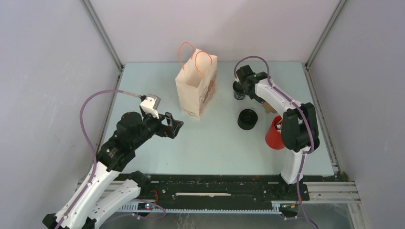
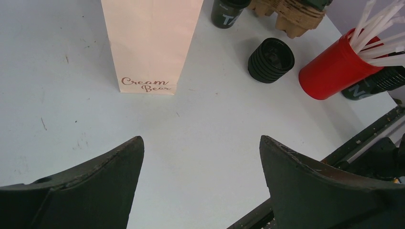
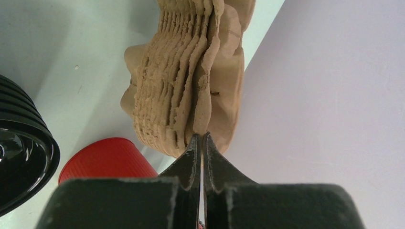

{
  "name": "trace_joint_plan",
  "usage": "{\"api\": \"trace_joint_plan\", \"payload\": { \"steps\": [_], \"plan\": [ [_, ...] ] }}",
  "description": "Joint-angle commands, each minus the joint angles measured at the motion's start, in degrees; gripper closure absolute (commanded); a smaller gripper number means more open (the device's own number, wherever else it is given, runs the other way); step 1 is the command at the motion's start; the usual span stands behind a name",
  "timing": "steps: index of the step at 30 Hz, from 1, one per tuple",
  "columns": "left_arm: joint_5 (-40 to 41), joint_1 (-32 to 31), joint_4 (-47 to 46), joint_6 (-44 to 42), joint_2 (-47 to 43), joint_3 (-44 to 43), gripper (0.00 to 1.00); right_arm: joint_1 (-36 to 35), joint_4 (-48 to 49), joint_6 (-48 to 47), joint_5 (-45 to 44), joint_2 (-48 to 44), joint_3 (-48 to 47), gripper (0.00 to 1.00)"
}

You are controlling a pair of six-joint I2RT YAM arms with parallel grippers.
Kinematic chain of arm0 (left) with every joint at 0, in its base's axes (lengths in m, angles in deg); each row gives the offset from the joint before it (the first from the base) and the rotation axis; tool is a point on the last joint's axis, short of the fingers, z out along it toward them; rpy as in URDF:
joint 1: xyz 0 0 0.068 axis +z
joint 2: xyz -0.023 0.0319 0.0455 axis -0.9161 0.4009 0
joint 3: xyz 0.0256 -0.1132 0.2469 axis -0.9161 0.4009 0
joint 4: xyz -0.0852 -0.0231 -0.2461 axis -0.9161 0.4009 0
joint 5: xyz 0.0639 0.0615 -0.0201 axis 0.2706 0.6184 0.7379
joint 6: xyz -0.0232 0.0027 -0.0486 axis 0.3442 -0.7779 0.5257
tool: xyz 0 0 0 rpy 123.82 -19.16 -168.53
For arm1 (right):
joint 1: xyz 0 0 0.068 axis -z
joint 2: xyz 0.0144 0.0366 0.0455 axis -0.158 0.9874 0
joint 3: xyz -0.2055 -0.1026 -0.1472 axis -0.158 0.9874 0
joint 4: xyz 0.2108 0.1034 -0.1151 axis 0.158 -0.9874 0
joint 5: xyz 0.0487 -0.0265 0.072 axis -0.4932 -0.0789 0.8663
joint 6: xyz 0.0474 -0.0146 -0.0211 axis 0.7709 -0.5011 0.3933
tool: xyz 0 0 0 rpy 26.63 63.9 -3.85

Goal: Pack the takeout coffee

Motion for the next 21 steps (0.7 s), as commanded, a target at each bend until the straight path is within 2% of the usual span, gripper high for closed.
{"api": "trace_joint_plan", "payload": {
  "steps": [1,3,6,8,9,11,13,16,19,21],
  "plan": [
    [-0.7,-0.2,-2.0,0.4,-0.2,1.5,0.05,-0.3,1.6,-0.4,-1.8,-4.8,-2.0,1.00],
    [-0.9,-0.2,-2.1,0.4,0.0,1.3,0.04,-0.4,2.8,-0.9,-2.1,-7.7,-1.6,1.00],
    [-2.4,-0.1,-2.4,0.6,0.4,1.2,0.04,0.3,6.1,-0.9,0.9,-4.7,3.1,1.00],
    [-5.0,-0.2,-3.3,1.0,0.9,1.4,0.04,-0.4,-0.8,3.3,0.3,-0.2,-1.7,1.00],
    [-6.9,-0.2,-3.9,1.4,1.4,1.7,0.03,-1.4,-1.2,3.3,0.2,-0.7,-2.4,1.00],
    [-11.6,-0.2,-5.1,2.8,2.5,1.7,0.02,-2.7,5.5,-0.6,1.5,-5.4,0.7,1.00],
    [-15.9,-0.2,-7.2,4.9,3.3,2.0,0.02,-2.3,8.3,-0.9,5.2,-5.1,2.1,1.00],
    [-21.8,-0.2,-10.8,8.4,4.6,1.1,0.01,-1.9,0.8,3.6,4.9,1.1,-1.2,1.00],
    [-25.1,-0.2,-12.9,11.7,5.1,0.9,0.00,-3.4,7.8,0.3,6.3,-6.4,3.8,1.00],
    [-25.2,-0.2,-14.7,14.2,4.4,2.2,0.00,-3.1,10.4,-0.9,8.0,-7.1,4.9,1.00]
  ]
}}
